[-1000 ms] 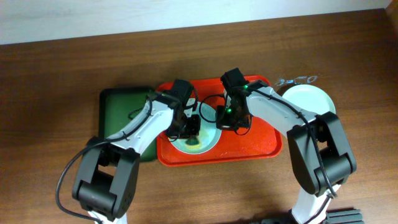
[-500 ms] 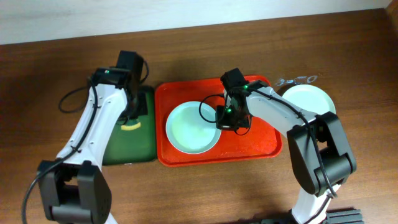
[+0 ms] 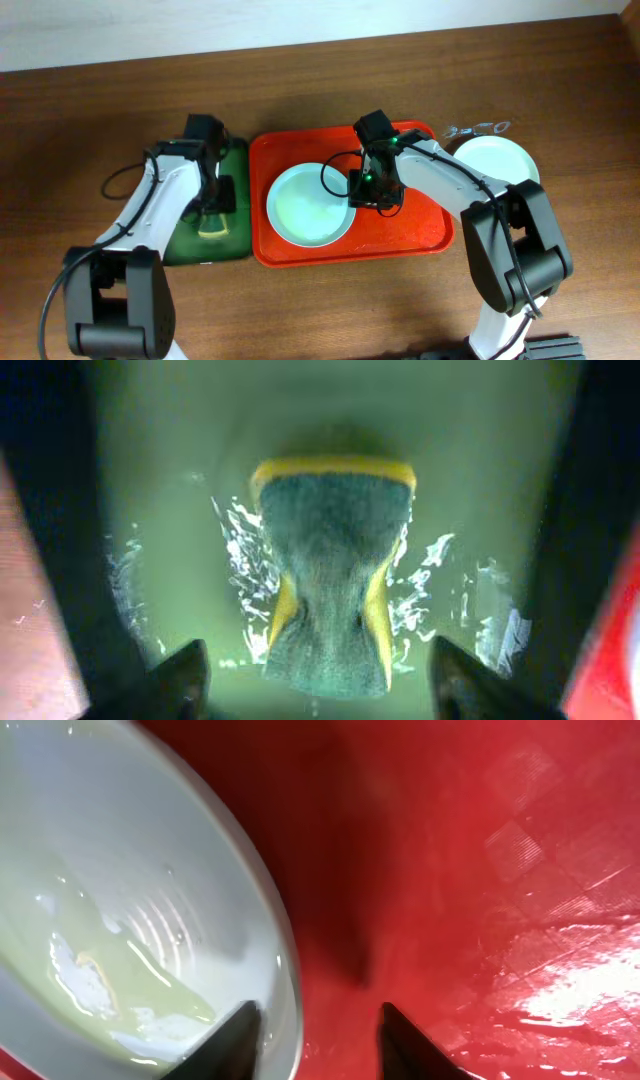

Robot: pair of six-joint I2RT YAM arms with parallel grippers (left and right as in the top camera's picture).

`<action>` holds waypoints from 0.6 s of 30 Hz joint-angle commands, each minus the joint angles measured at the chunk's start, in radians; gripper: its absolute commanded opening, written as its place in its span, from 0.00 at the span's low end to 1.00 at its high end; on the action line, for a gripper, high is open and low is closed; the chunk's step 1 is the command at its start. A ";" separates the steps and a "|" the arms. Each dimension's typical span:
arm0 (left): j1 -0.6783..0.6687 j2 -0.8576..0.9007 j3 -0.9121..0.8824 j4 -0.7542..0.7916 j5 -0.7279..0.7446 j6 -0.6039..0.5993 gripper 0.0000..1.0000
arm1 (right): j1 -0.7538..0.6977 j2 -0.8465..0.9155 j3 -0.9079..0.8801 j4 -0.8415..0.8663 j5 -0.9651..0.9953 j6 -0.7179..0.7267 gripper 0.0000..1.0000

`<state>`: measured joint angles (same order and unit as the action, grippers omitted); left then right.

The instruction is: Clean dirty plates on tray and stack at the side

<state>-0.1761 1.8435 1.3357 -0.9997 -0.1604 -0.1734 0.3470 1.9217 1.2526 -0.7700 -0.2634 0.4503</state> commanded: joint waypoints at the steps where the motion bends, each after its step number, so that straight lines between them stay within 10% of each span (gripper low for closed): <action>1: 0.014 -0.040 0.196 -0.070 0.006 0.007 0.98 | 0.006 -0.002 -0.005 0.000 0.013 0.002 0.57; 7: 0.164 -0.043 0.476 -0.213 0.038 -0.080 0.99 | 0.006 -0.002 -0.006 0.002 0.013 0.003 0.65; 12: 0.292 -0.043 0.475 -0.217 0.069 -0.126 0.99 | 0.033 -0.002 -0.053 0.075 0.018 0.003 0.37; 14: 0.336 -0.043 0.475 -0.218 0.086 -0.126 0.99 | 0.034 -0.002 -0.066 0.101 0.036 0.008 0.04; 18: 0.357 -0.043 0.475 -0.218 0.086 -0.126 0.99 | 0.034 -0.002 -0.067 0.109 0.068 0.082 0.04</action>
<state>0.1783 1.8156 1.7966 -1.2156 -0.0971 -0.2852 0.3767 1.9217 1.1927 -0.6636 -0.2520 0.4797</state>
